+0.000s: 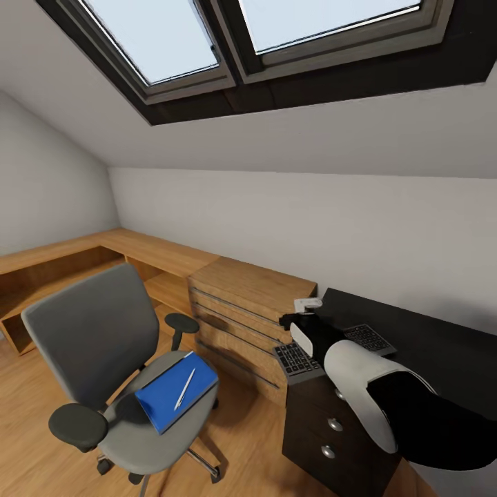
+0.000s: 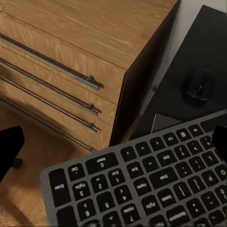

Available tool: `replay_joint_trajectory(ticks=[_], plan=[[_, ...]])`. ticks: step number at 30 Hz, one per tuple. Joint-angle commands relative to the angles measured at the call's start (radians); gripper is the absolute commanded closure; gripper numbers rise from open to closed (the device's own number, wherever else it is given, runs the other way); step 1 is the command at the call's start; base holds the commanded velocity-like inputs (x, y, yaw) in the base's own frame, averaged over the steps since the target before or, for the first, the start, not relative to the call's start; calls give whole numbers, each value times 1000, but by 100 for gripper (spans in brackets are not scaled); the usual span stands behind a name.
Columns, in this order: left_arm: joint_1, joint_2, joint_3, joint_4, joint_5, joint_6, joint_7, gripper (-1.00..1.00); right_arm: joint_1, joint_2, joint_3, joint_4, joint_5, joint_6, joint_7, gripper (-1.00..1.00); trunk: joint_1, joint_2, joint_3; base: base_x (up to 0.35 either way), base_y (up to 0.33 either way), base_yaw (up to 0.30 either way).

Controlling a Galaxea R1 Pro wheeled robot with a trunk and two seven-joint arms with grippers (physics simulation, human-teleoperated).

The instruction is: In the bedroom, organize the workspace by keeping the computer under the desk, ensuring the monitor is on the desk, placing the keyboard on the desk next to the monitor, placing the mouse on the desk next to the keyboard, moving the folder from the swivel chair onto the desk next to the mouse, stacking the notebook on top of the folder with the pen on top of the notebook, and positioning the swivel chair next to the desk.

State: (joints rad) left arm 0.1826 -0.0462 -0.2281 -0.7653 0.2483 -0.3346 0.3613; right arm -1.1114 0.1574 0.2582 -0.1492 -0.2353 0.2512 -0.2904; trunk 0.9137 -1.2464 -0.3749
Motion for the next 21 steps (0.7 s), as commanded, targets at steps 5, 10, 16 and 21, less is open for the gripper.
replay_joint_trajectory(ticks=[5,10,16,21], plan=[[0,1,-5,-22,11,-95,1,-100,1,14,8,-4,-7,25,-6,-100,0,-1,-1,1,0,0],[0,2,-6,-26,10,-151,2,-100,1,13,7,-6,-5,26,-6,-100,0,-1,-1,229,0,0],[0,-1,-7,-27,12,-163,5,-100,1,13,7,-4,-4,28,-4,-100,0,-1,-1,127,0,0],[0,-4,-9,-33,12,-174,8,-100,1,12,8,-4,-3,29,-4,-100,0,-1,-1,32,0,0]])
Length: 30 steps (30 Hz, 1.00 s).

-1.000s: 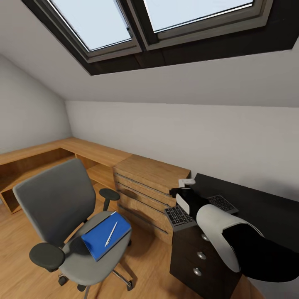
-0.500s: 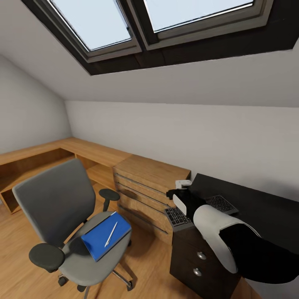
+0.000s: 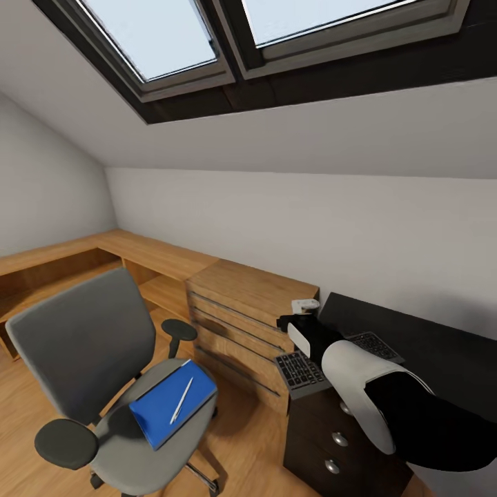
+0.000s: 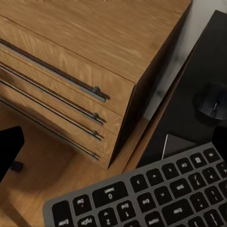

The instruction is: In the bedroom, organize the workspace by keeping the computer under the desk, ensuring the monitor is on the desk, placing the keyboard on the desk next to the monitor, placing the mouse on the desk next to the keyboard, moving the folder from the swivel chair onto the desk next to the mouse, stacking the notebook on top of the folder with the pen on top of the notebook, and positioning the swivel chair next to the desk.

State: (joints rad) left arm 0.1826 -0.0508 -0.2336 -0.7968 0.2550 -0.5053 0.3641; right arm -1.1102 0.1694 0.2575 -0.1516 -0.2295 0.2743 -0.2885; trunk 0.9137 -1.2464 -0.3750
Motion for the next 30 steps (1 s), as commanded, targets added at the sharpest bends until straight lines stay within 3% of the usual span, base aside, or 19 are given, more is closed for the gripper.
replay_joint_trajectory(ticks=[1,5,9,23,30], plan=[[0,0,-4,-4,6,-11,5,-100,0,0,9,-2,-9,6,-5,-100,0,-1,-1,16,0,0],[2,-1,-5,-25,6,-167,4,-100,0,-1,10,-1,-8,6,-4,-100,8,-15,-7,5,0,0],[14,1,-6,-45,6,-237,3,-100,0,-1,12,1,-4,6,-3,-100,23,-43,-20,1,0,0],[35,3,-6,-73,0,-267,3,-100,0,-1,12,1,12,5,-3,-100,77,-141,-64,0,0,0],[35,2,-6,-70,-34,-265,3,-100,0,-1,12,1,14,5,-3,-100,104,-190,-86,0,0,0]])
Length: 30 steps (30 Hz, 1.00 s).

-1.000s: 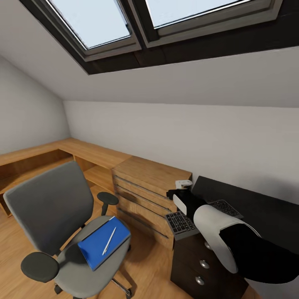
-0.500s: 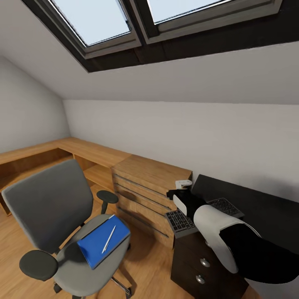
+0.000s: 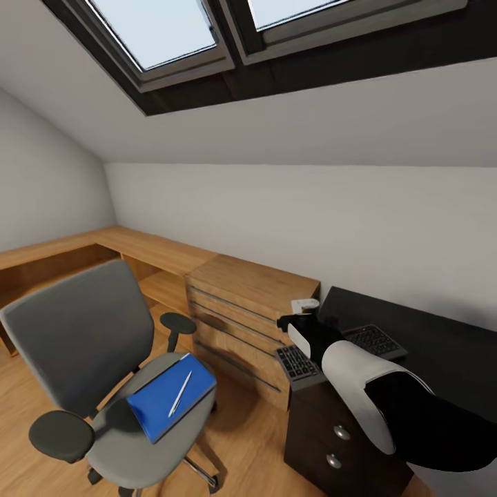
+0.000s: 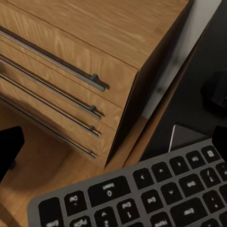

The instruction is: In the bedroom, organize the workspace by keeping the computer under the desk, ensuring the monitor is on the desk, placing the keyboard on the desk next to the monitor, placing the mouse on the desk next to the keyboard, moving the folder from the swivel chair onto the desk next to the mouse, stacking the notebook on top of the folder with the pen on top of the notebook, and positioning the swivel chair next to the desk.

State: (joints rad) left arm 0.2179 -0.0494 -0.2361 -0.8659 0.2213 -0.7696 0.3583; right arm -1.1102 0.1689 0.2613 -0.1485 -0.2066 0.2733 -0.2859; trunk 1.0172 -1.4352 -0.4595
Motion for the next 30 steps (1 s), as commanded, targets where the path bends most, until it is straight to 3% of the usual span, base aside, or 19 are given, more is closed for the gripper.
replay_joint_trajectory(ticks=[1,10,21,30], plan=[[0,1,-3,-1,-5,-1,8,-100,0,0,9,-2,-9,6,-5,-100,4,-8,-4,0,0,0],[0,-1,-4,6,-25,8,8,-100,0,0,9,-1,-8,5,-6,-100,38,-71,-32,0,0,0],[0,-2,-12,16,-28,36,8,-100,0,2,9,1,28,3,-7,-100,81,-148,-67,0,0,0],[0,-1,-23,24,-29,36,8,-100,1,2,10,1,31,3,-7,-100,115,-211,-95,0,0,0]])
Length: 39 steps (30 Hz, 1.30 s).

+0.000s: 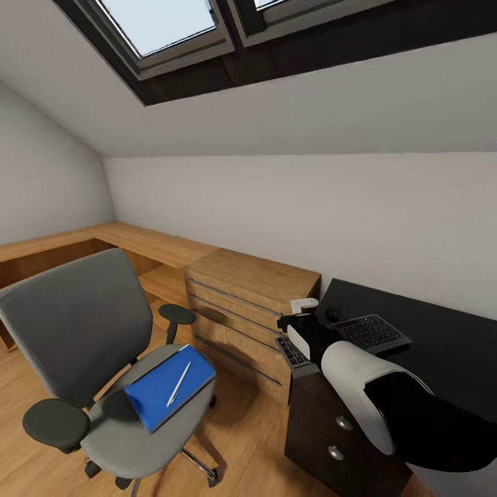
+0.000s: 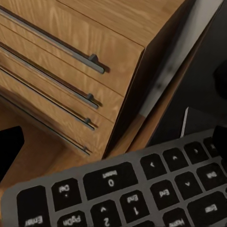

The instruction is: In the bedroom, organize the workspace by keeping the computer under the desk, ensuring the monitor is on the desk, placing the keyboard on the desk next to the monitor, placing the mouse on the desk next to the keyboard, moving the folder from the swivel chair onto the desk next to the mouse, stacking the notebook on top of the folder with the pen on top of the notebook, and positioning the swivel chair next to the desk.

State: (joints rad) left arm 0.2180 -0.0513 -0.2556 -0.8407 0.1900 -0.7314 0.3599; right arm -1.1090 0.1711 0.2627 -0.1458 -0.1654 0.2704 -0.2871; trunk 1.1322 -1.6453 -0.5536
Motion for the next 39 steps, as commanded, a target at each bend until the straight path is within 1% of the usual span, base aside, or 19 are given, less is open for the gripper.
replay_joint_trajectory(ticks=[1,6,10,14,20,33,39], plan=[[0,1,-10,14,2,-2,6,-100,0,0,9,-2,-10,6,-5,-100,0,-1,-1,0,0,0],[0,3,-32,30,3,-2,5,-100,0,0,9,-3,-10,6,-4,-100,0,-1,-1,0,0,0],[0,4,-39,54,2,-3,5,-100,0,1,9,-2,-10,6,-4,-100,0,-1,-1,4,0,0],[0,4,-41,61,-5,-3,5,-100,0,1,10,-3,-10,6,-4,-100,0,-1,-1,133,0,0],[0,4,-42,64,-39,-4,5,-100,0,1,10,-3,-10,6,-5,-100,0,-1,-1,215,0,0],[0,1,-43,64,-51,-12,7,-100,0,0,11,-4,-6,9,-8,-100,0,-1,-1,33,0,0],[0,0,-48,64,-53,-12,6,-100,0,0,15,-3,16,10,-9,-100,23,-43,-20,0,0,0]])
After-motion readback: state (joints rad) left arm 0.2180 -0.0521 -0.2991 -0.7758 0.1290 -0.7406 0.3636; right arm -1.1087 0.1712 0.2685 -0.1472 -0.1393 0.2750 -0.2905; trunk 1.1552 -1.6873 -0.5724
